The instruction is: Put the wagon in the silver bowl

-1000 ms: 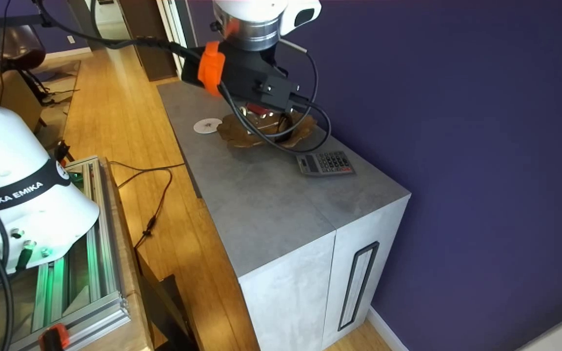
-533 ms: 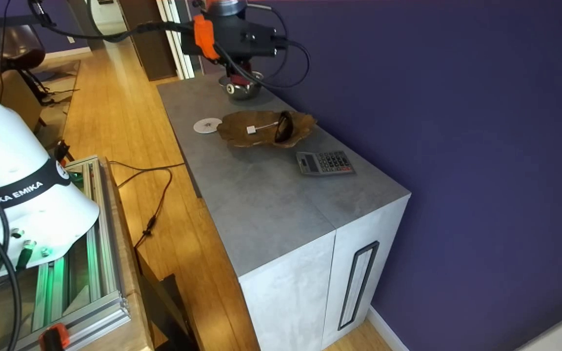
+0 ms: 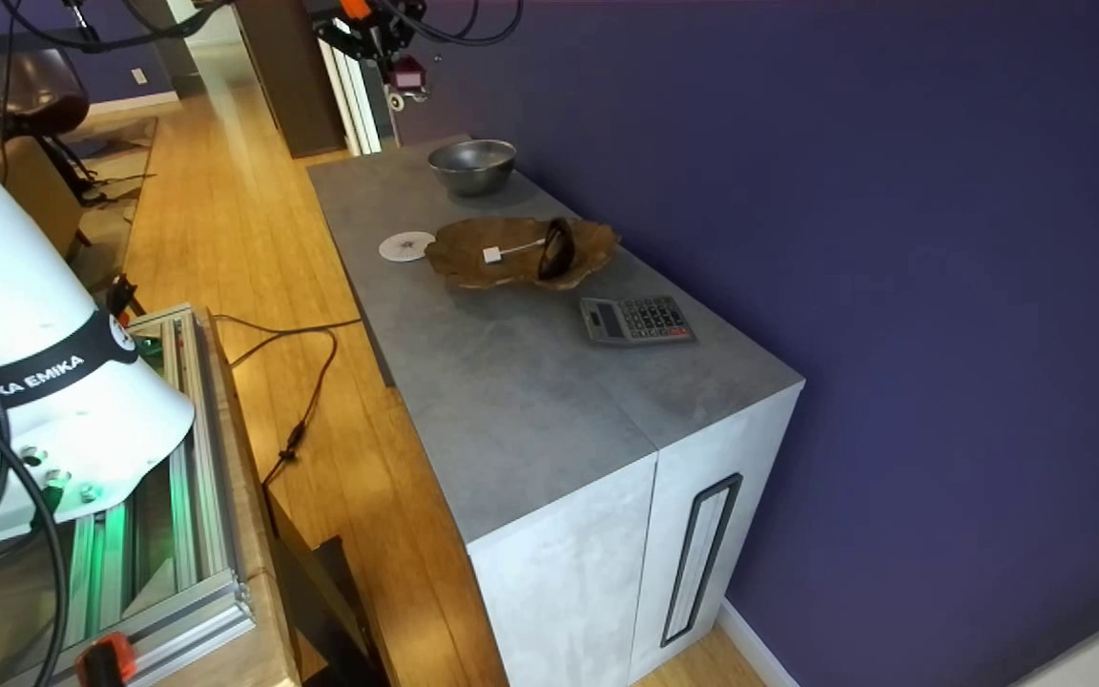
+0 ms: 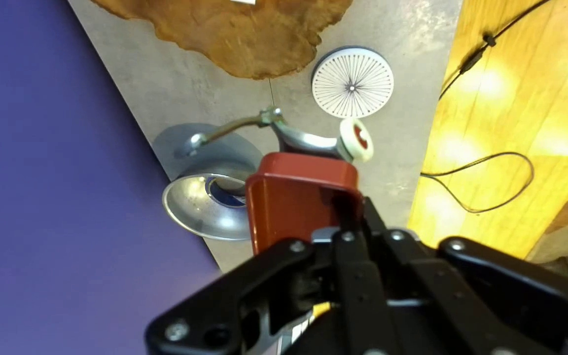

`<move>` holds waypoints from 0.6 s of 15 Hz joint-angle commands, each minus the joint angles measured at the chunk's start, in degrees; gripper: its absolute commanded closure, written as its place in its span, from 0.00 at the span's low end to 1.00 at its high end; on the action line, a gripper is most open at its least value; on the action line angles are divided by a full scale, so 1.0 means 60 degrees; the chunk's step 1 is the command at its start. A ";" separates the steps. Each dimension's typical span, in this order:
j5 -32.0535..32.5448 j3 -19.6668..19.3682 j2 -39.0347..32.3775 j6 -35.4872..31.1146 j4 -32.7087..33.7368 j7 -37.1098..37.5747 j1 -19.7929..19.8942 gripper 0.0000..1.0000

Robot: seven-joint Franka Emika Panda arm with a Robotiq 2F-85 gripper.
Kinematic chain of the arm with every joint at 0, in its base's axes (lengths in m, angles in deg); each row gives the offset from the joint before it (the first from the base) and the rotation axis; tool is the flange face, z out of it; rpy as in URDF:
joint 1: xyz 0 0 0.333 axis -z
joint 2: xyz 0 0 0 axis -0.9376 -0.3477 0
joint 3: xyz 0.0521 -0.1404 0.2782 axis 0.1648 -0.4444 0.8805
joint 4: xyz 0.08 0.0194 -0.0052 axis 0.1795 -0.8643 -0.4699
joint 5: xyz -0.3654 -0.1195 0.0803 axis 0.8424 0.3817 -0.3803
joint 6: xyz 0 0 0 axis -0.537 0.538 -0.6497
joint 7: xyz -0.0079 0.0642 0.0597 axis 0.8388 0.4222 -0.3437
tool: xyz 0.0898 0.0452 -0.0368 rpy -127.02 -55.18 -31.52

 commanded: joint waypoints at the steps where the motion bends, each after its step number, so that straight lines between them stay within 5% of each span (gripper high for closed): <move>1: 0.0185 -0.0412 -0.0049 -0.0058 -0.0012 0.0051 -0.0230 0.95; 5: 0.0163 -0.0577 -0.0151 -0.0044 -0.0011 -0.0107 -0.0164 0.99; 9: -0.0224 0.0833 -0.1386 -0.2761 0.0436 0.0743 -0.1279 0.99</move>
